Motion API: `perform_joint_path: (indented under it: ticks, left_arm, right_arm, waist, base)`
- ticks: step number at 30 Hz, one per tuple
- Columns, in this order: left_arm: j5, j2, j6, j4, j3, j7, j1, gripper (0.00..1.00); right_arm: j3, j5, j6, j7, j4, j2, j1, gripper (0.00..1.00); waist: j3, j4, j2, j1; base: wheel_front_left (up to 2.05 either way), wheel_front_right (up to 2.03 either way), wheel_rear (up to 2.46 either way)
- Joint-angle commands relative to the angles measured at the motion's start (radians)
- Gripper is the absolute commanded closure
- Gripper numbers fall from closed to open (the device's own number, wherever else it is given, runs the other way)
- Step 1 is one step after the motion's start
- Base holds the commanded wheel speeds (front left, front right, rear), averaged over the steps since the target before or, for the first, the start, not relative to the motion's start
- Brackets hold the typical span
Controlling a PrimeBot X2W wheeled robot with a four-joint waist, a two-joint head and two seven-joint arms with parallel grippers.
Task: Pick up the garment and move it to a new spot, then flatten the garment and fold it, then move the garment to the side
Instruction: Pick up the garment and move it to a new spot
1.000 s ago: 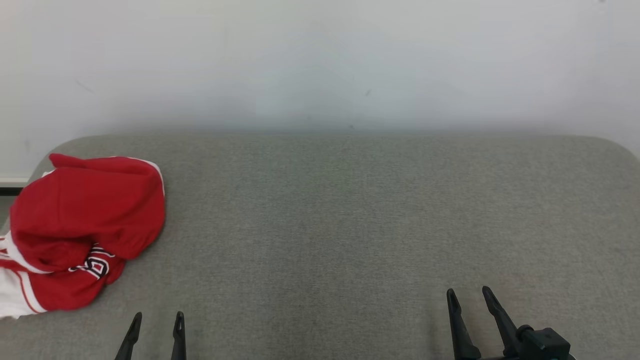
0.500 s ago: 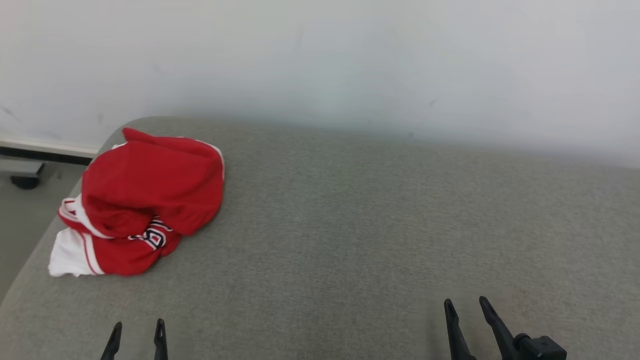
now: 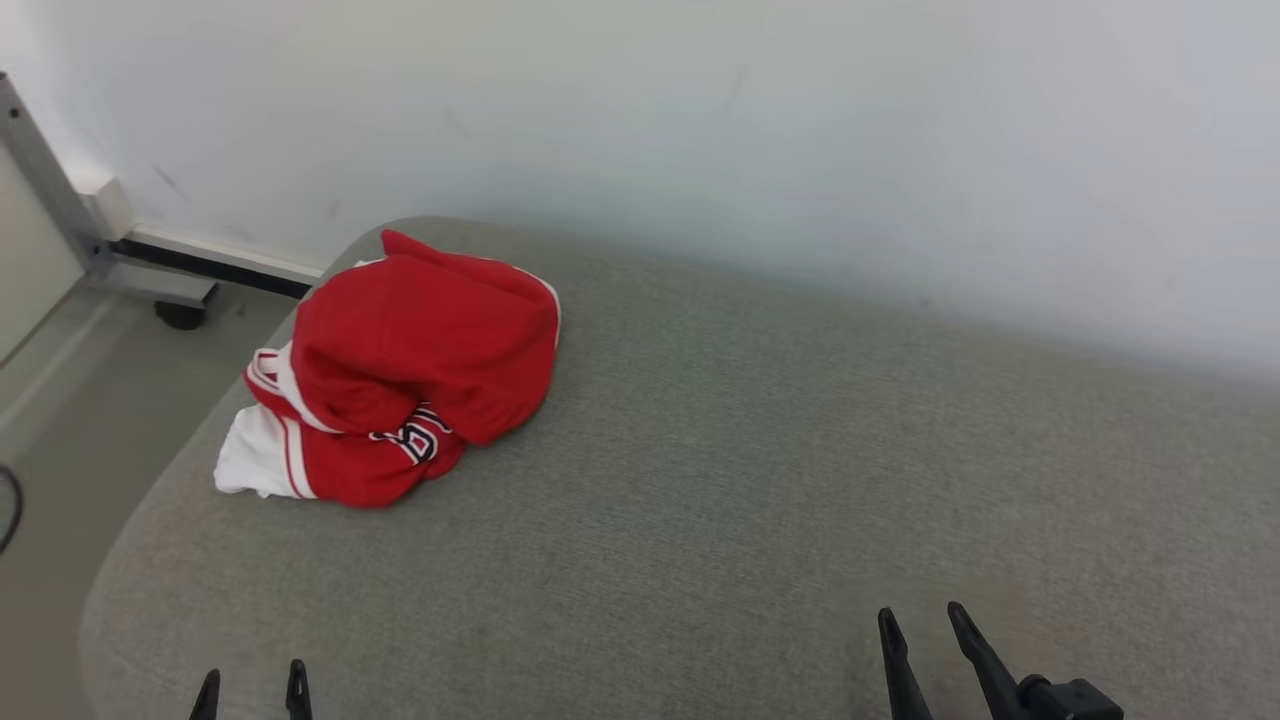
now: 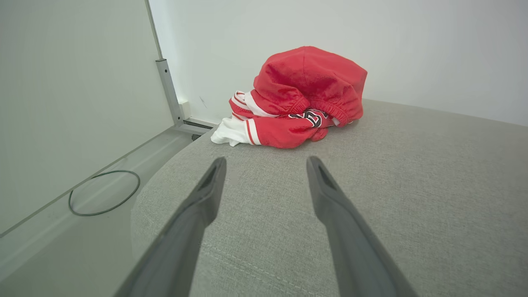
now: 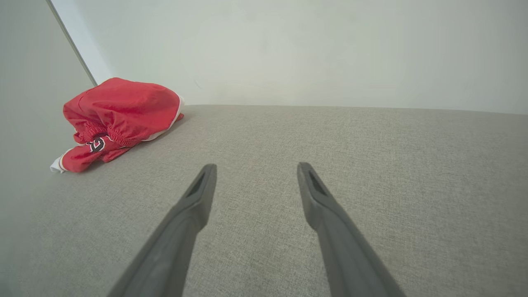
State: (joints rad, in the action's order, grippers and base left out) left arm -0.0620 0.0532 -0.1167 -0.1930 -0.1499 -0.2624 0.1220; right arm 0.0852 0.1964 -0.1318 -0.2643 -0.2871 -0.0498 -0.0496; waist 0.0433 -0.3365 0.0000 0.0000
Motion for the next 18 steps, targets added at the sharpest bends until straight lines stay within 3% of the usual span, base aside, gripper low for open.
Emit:
perform_joint_path:
  ticks: [1,11,18]
  left_arm:
    - [0.0,-0.002,0.003,-0.001,-0.004,-0.002,0.012,0.0]
    - [0.008,-0.003,0.018,-0.004,-0.008,-0.002,0.021,0.0]
    - [0.005,-0.003,0.028,0.006,-0.016,-0.002,0.031,0.0]
  right_arm:
    - [0.003,0.005,0.002,-0.002,-0.001,-0.001,-0.012,0.0]
    - [0.014,0.007,0.002,-0.002,-0.004,-0.001,-0.016,0.0]
    - [0.03,0.004,0.002,-0.002,-0.008,-0.001,0.0,0.0]
  waist:
    - [0.008,-0.025,0.0,0.0]
    - [0.023,-0.1,0.0,0.0]
    - [0.02,-0.116,0.0,0.0]
  base:
    - [0.0,0.0,0.0]
    - [0.0,0.0,0.0]
    - [0.0,0.0,0.0]
